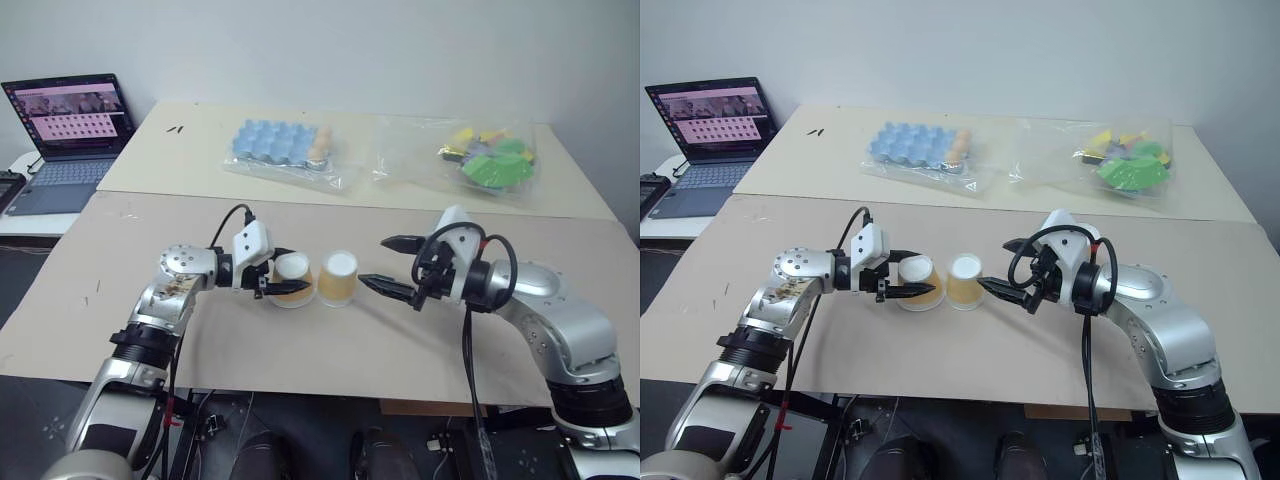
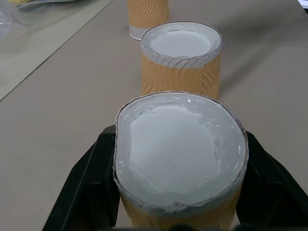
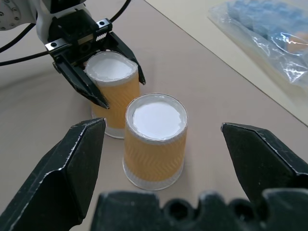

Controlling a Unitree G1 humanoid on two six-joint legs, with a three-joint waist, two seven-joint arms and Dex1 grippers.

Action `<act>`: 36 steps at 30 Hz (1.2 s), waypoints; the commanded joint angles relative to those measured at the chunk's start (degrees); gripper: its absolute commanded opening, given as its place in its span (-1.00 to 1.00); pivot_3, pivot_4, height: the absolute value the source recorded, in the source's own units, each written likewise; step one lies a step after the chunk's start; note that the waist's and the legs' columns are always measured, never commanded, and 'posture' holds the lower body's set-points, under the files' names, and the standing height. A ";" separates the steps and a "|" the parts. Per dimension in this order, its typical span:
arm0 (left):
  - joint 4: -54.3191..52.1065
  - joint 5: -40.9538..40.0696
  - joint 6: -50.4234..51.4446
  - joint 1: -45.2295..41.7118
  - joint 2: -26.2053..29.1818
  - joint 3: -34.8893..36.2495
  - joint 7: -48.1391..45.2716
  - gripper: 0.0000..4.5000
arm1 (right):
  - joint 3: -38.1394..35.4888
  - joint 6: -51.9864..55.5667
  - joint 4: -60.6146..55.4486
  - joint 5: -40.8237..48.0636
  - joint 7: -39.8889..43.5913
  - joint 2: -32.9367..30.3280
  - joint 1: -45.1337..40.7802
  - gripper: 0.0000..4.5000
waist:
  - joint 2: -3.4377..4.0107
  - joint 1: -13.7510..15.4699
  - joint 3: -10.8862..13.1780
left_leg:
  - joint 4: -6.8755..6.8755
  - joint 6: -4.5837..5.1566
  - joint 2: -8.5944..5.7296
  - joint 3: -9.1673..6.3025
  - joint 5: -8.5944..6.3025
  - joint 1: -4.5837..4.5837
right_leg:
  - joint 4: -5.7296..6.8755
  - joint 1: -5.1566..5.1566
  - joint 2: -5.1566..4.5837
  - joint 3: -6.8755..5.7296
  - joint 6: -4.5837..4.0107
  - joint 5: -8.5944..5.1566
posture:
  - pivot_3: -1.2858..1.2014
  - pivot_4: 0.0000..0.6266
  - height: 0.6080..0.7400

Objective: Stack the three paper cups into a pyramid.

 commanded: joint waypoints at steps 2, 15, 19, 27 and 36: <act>0.76 0.38 -1.25 -2.01 -0.47 0.74 -0.10 0.18 | -2.08 0.49 -2.93 1.48 -0.79 -0.64 0.35 1.00 | 0.00 0.01 0.00 | 0.00 0.01 0.00 0.00 0.00 0.00 | 0.00 0.00 0.00 0.00 0.00 0.00 | 0.03 -0.52 0.89; -13.15 -7.80 15.20 -3.43 8.97 5.64 -4.97 0.97 | -4.78 0.09 -1.51 1.87 1.17 -3.21 3.34 1.00 | 0.00 -0.24 0.00 | 0.00 0.02 0.02 -0.02 -0.01 -0.03 | -0.01 -0.03 0.00 0.01 0.01 0.00 | 0.03 -0.52 0.89; -21.32 -15.87 26.70 -3.42 16.43 10.83 -7.40 0.97 | -10.86 0.92 -0.56 1.87 4.43 -9.46 14.28 1.00 | -0.01 0.36 0.01 | -0.01 0.07 0.04 -0.12 -0.04 -0.09 | -0.04 -0.01 -0.01 -0.02 0.04 -0.02 | 0.03 -0.52 0.89; -30.80 -21.78 35.22 0.36 19.90 15.50 -2.88 0.97 | -9.40 -4.39 14.76 -9.91 -6.85 -8.80 14.89 1.00 | -0.01 -0.40 0.01 | 0.05 0.09 0.01 -0.10 -0.05 0.18 | 0.06 0.19 -0.10 0.18 0.17 -0.08 | 0.03 -0.52 0.89; -34.70 -23.05 36.76 1.76 19.09 15.07 1.30 0.97 | -8.77 -9.79 26.65 -11.59 -9.33 -1.73 1.20 1.00 | 0.08 -0.76 0.06 | 0.05 0.01 0.00 -0.01 0.01 0.18 | 0.22 0.05 -0.02 0.30 0.13 -0.06 | 0.03 -0.52 0.89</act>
